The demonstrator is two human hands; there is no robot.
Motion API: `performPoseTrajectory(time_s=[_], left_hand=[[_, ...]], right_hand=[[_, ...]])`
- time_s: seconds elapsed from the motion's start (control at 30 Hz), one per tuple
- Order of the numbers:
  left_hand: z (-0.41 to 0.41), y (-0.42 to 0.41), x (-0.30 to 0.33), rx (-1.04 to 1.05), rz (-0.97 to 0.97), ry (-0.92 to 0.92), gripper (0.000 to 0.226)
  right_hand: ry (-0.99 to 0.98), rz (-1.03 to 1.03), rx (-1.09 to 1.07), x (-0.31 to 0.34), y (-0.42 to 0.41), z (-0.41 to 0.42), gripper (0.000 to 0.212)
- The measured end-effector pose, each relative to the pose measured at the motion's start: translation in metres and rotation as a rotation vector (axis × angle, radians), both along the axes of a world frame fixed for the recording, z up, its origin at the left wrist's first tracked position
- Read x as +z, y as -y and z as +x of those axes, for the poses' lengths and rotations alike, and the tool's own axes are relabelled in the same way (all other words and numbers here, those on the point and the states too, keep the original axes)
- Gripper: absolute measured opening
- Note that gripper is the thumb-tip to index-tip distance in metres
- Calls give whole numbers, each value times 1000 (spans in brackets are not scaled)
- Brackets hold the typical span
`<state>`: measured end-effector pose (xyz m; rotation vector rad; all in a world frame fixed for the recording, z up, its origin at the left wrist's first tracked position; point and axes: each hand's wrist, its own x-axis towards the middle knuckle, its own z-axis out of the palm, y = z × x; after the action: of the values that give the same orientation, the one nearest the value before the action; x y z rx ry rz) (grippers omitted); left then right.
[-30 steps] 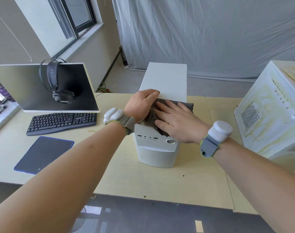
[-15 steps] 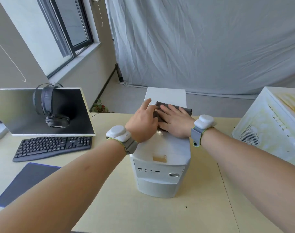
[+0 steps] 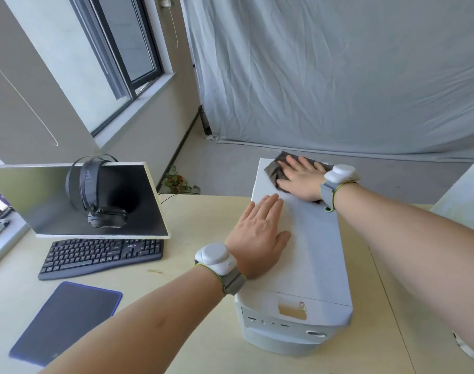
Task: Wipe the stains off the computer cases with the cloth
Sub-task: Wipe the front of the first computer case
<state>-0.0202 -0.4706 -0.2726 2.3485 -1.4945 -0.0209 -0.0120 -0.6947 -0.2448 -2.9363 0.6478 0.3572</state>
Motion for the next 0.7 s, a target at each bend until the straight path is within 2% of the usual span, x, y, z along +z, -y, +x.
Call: performPoseTrajectory(time_s=[0.3, 0.47, 0.57, 0.7], left_hand=[[-1, 1, 1, 23, -22, -71, 69], [1, 1, -1, 34, -83, -84, 78], [-2, -2, -2, 39, -157, -130, 80], [-5, -5, 0, 124, -213, -258, 84]], right_hand=[[13, -17, 100, 5, -16, 39, 67], [3, -48, 254, 1, -32, 14, 66], [-13, -66, 308, -1, -53, -14, 72], [9, -79, 393, -12, -76, -41, 70]])
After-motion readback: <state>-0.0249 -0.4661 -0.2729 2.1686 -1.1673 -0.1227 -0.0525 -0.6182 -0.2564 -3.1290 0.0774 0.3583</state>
